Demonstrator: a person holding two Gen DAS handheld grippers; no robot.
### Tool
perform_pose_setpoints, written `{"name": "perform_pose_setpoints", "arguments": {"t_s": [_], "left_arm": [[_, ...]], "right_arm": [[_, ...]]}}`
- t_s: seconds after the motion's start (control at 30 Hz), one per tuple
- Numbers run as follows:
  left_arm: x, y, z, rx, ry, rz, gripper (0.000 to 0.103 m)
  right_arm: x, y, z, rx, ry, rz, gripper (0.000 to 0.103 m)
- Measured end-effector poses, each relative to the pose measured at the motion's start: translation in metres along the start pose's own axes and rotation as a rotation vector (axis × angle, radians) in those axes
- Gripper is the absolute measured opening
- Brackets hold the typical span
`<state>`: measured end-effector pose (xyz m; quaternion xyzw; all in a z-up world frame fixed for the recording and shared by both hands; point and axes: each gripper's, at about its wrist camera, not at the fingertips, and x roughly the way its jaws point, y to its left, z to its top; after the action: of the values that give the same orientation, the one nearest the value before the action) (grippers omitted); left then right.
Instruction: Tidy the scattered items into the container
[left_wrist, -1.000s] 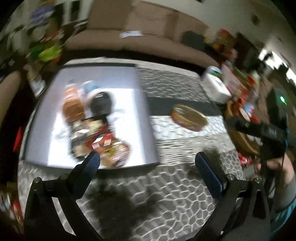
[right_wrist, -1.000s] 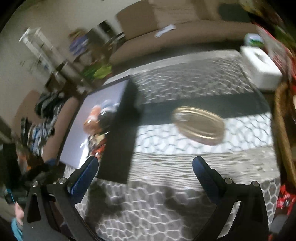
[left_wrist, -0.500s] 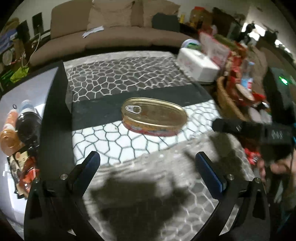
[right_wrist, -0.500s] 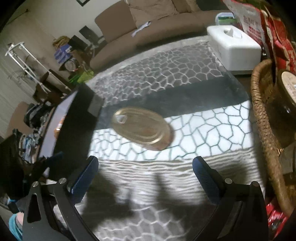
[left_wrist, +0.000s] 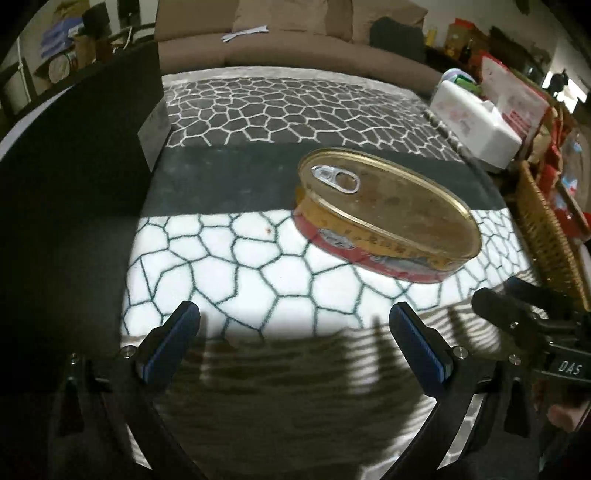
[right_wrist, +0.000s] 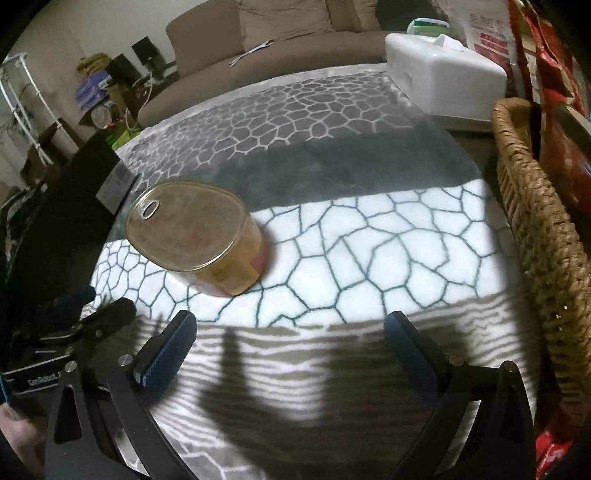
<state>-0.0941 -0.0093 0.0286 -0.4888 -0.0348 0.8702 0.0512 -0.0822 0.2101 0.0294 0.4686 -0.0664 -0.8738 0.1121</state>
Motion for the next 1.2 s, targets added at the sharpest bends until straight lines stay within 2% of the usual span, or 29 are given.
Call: {"name": "perform_pose_setpoints", "arguments": {"t_s": [0.1,0.27,0.4,0.6,1.2], "left_arm": [[0.008,0.001,-0.009,-0.002,0.008,0.019,0.103],[0.012,-0.008,-0.019,0.052,-0.042,0.086,0.103],[0.012,-0.008,-0.02,0.022,-0.053,0.103,0.103],[0.013,-0.009,-0.02,-0.017,-0.054,0.13,0.103],[0.013,-0.008,-0.02,-0.018,-0.054,0.131,0.103]], "right_arm": [[0.003,0.006,-0.007,-0.035,-0.017,-0.055,0.103],[0.011,0.016,-0.015,-0.096,-0.03,-0.139,0.103],[0.016,0.021,-0.018,-0.129,-0.038,-0.196,0.103],[0.017,0.021,-0.017,-0.124,-0.036,-0.199,0.103],[0.017,0.021,-0.018,-0.123,-0.036,-0.199,0.103]]}}
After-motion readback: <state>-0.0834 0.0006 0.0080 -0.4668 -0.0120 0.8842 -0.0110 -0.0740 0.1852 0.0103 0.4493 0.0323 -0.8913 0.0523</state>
